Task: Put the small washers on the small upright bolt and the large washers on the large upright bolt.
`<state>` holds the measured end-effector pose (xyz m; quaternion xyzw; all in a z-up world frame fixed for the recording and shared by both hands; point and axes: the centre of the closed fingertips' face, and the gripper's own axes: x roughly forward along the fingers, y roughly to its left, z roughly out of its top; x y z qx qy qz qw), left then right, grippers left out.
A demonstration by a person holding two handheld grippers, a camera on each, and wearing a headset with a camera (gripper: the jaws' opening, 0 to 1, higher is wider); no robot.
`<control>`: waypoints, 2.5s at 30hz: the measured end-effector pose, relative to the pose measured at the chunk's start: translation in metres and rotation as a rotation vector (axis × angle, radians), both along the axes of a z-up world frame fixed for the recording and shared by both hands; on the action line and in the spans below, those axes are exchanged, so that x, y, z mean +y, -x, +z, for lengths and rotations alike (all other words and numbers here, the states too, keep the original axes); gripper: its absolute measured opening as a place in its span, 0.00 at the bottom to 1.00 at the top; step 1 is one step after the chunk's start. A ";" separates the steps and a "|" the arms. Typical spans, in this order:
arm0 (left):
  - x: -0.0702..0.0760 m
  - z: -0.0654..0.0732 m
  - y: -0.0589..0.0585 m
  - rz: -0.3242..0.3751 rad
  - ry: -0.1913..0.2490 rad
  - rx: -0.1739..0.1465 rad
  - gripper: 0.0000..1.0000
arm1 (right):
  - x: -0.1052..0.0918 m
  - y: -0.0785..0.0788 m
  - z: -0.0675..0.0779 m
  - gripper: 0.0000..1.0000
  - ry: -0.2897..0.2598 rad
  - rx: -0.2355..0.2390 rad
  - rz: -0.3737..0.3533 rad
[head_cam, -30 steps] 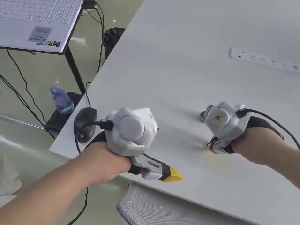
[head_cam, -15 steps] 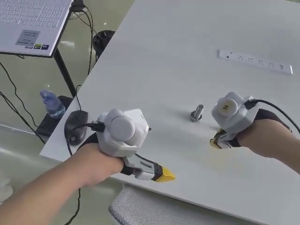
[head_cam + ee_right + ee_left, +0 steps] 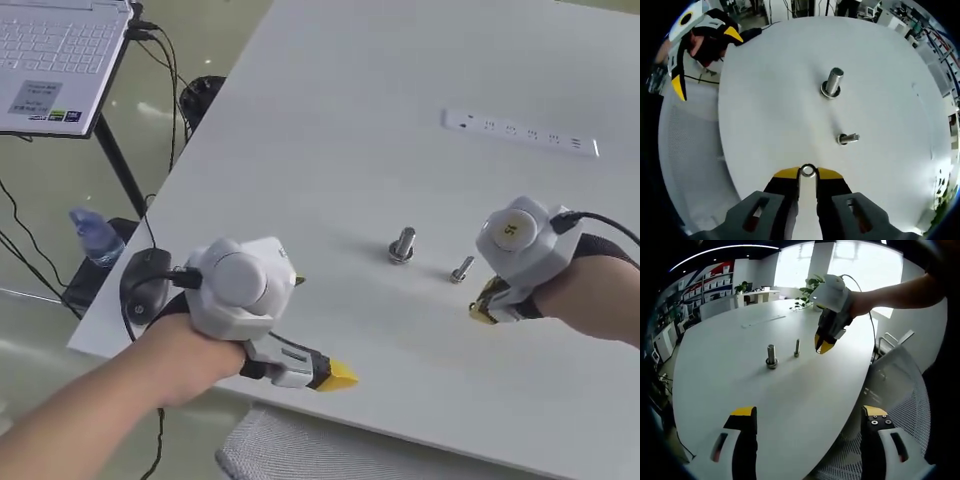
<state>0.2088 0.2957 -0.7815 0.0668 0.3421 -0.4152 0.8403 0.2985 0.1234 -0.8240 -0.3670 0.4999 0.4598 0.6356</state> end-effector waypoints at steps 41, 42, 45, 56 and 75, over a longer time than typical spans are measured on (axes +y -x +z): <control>0.002 -0.006 0.000 0.009 -0.013 0.017 0.84 | 0.020 -0.066 0.017 0.12 -0.025 -0.060 0.038; 0.002 -0.006 0.000 0.010 -0.012 0.017 0.84 | 0.021 -0.066 0.017 0.12 -0.026 -0.059 0.040; 0.002 -0.006 -0.001 0.011 -0.011 0.017 0.84 | 0.022 -0.066 0.015 0.12 -0.023 -0.055 0.044; 0.006 -0.008 -0.003 0.020 -0.012 0.022 0.83 | 0.026 -0.068 0.010 0.12 -0.022 -0.041 0.044; 0.004 -0.010 -0.003 0.026 -0.001 0.028 0.83 | 0.024 -0.068 -0.003 0.12 -0.008 -0.034 0.059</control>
